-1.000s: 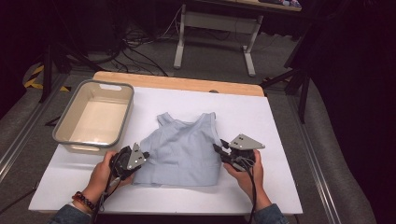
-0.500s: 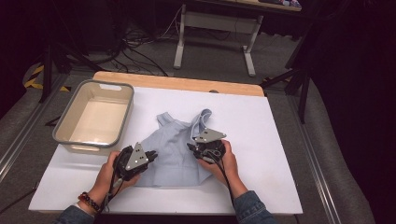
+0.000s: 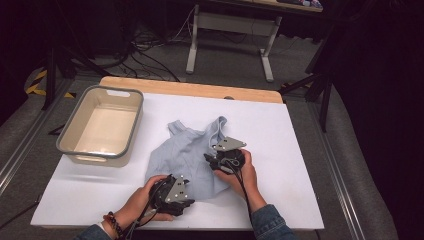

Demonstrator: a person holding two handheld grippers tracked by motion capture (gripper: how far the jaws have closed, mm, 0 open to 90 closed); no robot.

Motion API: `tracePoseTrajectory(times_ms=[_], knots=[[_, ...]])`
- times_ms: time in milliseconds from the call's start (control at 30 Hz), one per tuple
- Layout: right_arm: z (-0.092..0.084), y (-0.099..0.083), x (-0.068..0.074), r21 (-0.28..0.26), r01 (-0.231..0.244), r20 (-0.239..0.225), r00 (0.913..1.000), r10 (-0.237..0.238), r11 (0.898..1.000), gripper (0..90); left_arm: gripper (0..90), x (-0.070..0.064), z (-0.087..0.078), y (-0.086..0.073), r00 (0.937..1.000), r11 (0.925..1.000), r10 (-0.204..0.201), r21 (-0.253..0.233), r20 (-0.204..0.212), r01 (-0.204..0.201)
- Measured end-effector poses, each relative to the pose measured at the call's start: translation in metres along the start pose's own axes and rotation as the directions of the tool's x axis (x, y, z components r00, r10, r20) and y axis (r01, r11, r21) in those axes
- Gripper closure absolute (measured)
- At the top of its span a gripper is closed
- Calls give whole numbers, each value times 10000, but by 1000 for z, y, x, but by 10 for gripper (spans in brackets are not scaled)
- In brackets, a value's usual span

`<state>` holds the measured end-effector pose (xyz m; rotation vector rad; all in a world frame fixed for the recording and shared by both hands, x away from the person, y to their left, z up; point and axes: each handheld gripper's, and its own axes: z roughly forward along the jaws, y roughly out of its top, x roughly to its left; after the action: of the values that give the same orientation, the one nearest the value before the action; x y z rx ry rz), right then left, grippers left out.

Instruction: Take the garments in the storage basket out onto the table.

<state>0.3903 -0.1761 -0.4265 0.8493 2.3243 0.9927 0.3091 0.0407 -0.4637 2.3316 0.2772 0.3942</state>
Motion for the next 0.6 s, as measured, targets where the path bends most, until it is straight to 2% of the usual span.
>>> tracePoseTrajectory(times_ms=[67,133,200,267,300,333,467,533,600], knots=[[-2,0,-2,30,-34,193,9998,33,10000,490,464,0,1,2,9999,9999,-39,132,-133,41],[-3,0,-4,50,-40,228,9997,39,10000,482,491,-1,5,7,9987,9996,205,214,-465,-195],[-5,-1,-9,14,-300,311,9991,300,9995,461,553,1,8,10,9989,9992,261,325,-379,-249],[-8,-2,-12,-79,-478,323,9983,481,9988,453,620,6,10,10,9996,9997,132,228,-249,-126],[-10,-3,-14,-119,-545,354,9979,549,9984,443,681,8,10,10,9994,9994,95,338,-323,-84],[-13,-4,-18,-220,-669,305,9973,675,9975,424,781,9,10,9,9990,9994,132,338,-438,-117],[-18,-5,-21,-328,-821,325,9960,832,9961,417,815,11,8,9,9990,9995,159,277,-427,-147],[-22,-6,-24,-460,-881,196,9958,891,9950,392,823,14,6,8,9993,9997,67,234,-365,-58],[-29,-6,-27,-642,-943,149,9953,955,9935,366,826,18,1,6,9992,9997,-237,-81,-326,234]])
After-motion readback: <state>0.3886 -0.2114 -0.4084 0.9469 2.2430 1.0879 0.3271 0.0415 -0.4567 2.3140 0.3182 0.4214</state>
